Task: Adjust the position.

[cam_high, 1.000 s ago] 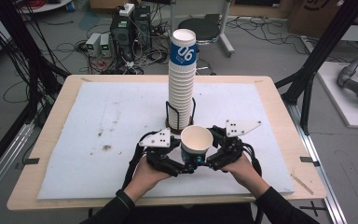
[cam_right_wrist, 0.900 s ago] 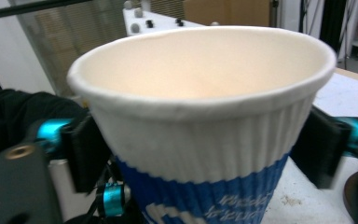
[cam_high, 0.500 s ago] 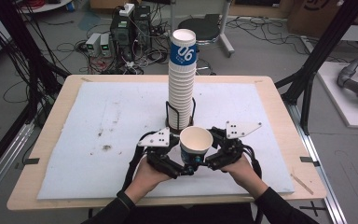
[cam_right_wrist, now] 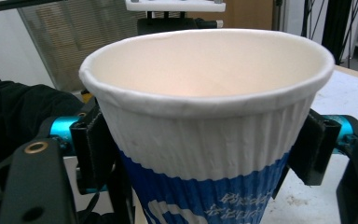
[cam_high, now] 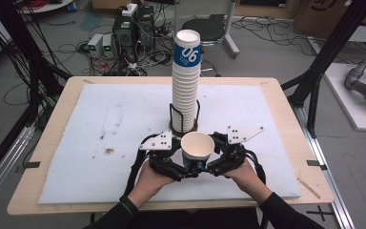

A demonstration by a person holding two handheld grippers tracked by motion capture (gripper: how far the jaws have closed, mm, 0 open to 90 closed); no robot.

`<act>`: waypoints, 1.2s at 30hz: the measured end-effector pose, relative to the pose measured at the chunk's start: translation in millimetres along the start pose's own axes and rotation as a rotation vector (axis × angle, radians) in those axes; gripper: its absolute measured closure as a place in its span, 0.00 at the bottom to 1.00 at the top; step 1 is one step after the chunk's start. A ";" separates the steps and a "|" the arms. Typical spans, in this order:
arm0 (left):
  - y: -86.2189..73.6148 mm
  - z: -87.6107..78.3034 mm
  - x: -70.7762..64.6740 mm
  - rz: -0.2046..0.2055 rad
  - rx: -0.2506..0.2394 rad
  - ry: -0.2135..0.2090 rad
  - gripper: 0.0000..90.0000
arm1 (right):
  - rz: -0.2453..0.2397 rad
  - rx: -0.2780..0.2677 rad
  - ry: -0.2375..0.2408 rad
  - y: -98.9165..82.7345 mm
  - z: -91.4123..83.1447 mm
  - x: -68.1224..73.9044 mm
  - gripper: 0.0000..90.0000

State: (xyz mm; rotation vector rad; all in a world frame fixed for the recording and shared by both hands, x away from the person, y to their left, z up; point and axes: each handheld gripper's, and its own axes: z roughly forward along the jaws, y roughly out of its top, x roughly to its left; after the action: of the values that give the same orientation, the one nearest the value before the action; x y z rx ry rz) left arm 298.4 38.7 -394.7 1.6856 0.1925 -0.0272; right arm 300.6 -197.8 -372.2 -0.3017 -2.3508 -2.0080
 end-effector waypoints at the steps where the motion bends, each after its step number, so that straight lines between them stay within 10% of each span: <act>1: -0.1 -0.4 0.3 0.004 0.004 0.000 0.29 | -0.002 0.000 0.001 -0.2 0.2 -0.1 0.25; 36: 0.4 -6.6 2.3 0.012 0.010 0.037 0.17 | -0.016 -0.038 -0.040 5.8 -13.0 -3.0 0.23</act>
State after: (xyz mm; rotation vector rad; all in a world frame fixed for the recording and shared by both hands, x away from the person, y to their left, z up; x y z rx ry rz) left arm 300.1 45.5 -393.8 1.6980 0.2108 0.0123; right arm 303.2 -210.1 -364.8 -0.3280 -2.3487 -2.0748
